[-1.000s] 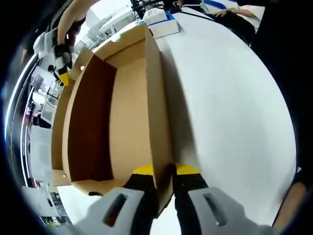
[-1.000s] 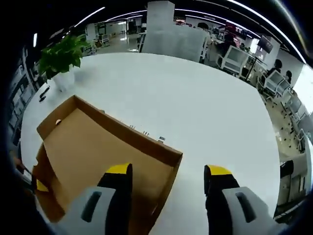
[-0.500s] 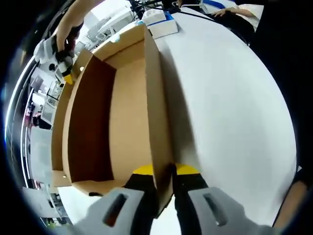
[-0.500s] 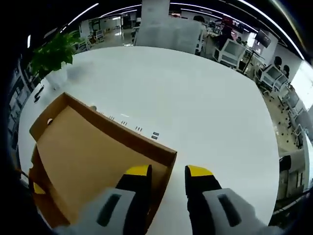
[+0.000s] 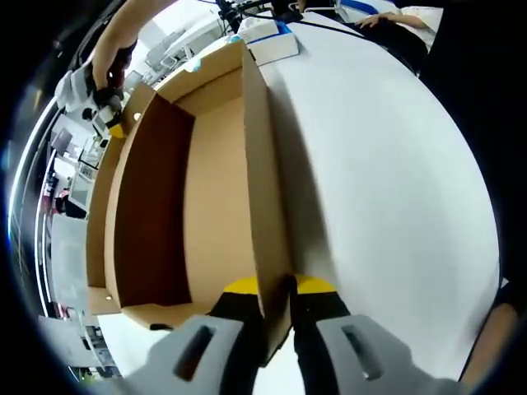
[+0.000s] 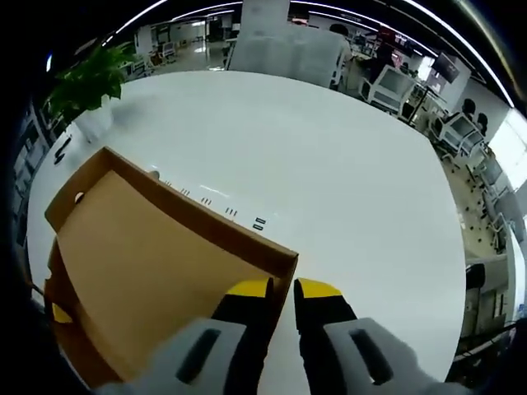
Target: Operate the shoe box by opening the lid, removing the specified soft item, and placing it in the target area until the item is outside and the box remains undamaged.
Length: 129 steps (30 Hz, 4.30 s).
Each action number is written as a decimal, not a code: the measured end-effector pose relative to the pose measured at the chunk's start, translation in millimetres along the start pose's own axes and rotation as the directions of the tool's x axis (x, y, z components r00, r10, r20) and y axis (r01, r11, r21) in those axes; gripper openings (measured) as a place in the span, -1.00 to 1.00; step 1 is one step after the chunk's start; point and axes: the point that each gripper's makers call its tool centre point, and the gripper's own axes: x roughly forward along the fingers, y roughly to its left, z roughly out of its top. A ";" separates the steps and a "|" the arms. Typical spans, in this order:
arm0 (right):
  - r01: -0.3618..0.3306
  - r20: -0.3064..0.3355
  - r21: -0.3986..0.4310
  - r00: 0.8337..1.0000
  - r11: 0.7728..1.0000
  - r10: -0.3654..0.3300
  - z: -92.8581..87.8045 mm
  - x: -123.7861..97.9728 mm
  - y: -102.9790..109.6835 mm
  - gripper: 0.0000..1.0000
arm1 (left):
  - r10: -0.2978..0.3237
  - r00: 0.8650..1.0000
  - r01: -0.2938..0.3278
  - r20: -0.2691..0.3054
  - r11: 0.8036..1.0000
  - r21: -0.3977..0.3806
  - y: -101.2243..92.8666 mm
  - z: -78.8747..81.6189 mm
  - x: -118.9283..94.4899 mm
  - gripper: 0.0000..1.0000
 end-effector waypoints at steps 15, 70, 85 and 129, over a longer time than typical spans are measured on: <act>0.047 0.005 -0.042 0.999 0.998 -0.047 8.2 -12.2 -3.4 -0.88 | -0.001 1.000 0.001 -0.002 1.000 0.002 0.4 0.1 0.2 -0.81; 0.229 0.367 -0.077 0.911 0.970 -0.186 14.9 -130.1 0.2 -0.89 | -0.006 1.000 0.006 -0.005 1.000 0.012 -0.4 -0.1 0.1 -0.81; 0.227 0.455 -0.065 0.874 0.972 -0.174 0.5 -159.3 10.4 -0.90 | -0.006 1.000 0.006 -0.004 1.000 0.015 -1.2 0.7 0.1 -0.81; 0.232 0.619 0.015 0.762 0.973 -0.191 -64.1 -209.1 50.7 -0.94 | -0.005 1.000 0.005 -0.007 1.000 0.011 -1.4 0.7 0.1 -0.81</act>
